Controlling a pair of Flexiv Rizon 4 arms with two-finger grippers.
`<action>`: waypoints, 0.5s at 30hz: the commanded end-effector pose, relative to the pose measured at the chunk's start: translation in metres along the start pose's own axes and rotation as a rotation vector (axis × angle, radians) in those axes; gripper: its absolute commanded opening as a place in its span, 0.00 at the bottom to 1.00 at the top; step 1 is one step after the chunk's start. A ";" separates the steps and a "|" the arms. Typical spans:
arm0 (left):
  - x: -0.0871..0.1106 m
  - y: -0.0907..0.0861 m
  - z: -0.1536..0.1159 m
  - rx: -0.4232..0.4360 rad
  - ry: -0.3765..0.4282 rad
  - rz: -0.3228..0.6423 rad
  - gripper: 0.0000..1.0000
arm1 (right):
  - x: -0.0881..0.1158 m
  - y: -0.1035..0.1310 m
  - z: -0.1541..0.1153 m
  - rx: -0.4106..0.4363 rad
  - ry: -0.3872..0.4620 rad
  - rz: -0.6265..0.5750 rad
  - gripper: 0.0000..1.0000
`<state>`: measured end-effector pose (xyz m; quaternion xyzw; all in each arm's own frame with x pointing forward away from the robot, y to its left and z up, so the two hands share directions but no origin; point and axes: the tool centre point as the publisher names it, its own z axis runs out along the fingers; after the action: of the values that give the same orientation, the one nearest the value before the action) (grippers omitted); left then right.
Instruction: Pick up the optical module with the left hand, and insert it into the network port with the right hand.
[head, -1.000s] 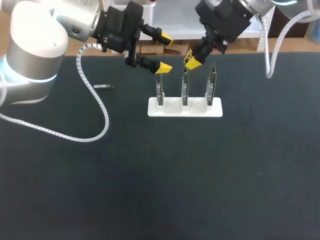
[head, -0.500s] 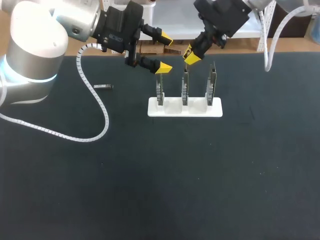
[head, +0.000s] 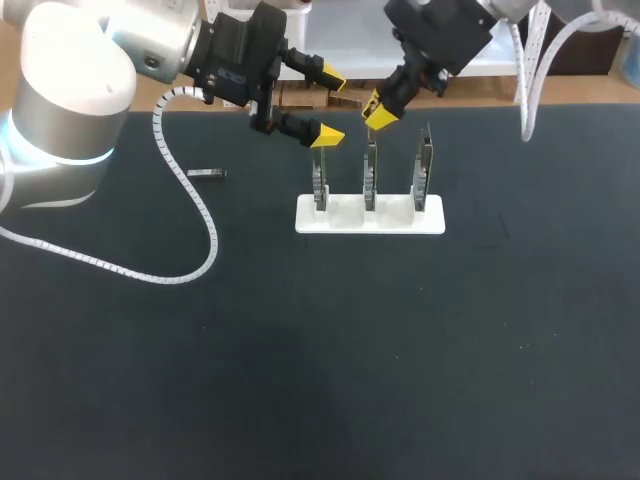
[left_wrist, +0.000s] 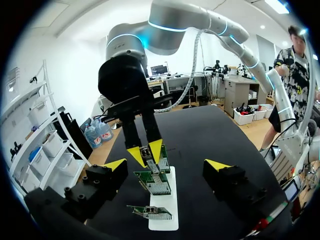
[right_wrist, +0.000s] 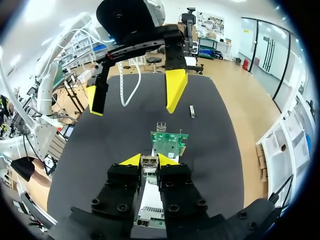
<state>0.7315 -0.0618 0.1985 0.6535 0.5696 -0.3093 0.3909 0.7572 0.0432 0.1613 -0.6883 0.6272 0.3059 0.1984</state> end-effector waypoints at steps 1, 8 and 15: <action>-0.001 -0.001 0.000 -0.002 0.004 -0.001 1.00 | 0.002 0.001 0.000 0.003 -0.004 0.004 0.00; -0.001 -0.001 0.000 -0.002 0.004 -0.001 1.00 | 0.006 0.001 0.000 0.009 0.003 0.018 0.00; -0.001 -0.001 0.000 -0.002 0.004 -0.001 1.00 | 0.007 0.000 0.002 0.008 0.001 0.020 0.00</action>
<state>0.7315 -0.0618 0.1985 0.6535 0.5696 -0.3093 0.3909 0.7595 0.0390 0.1566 -0.6824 0.6344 0.3063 0.1948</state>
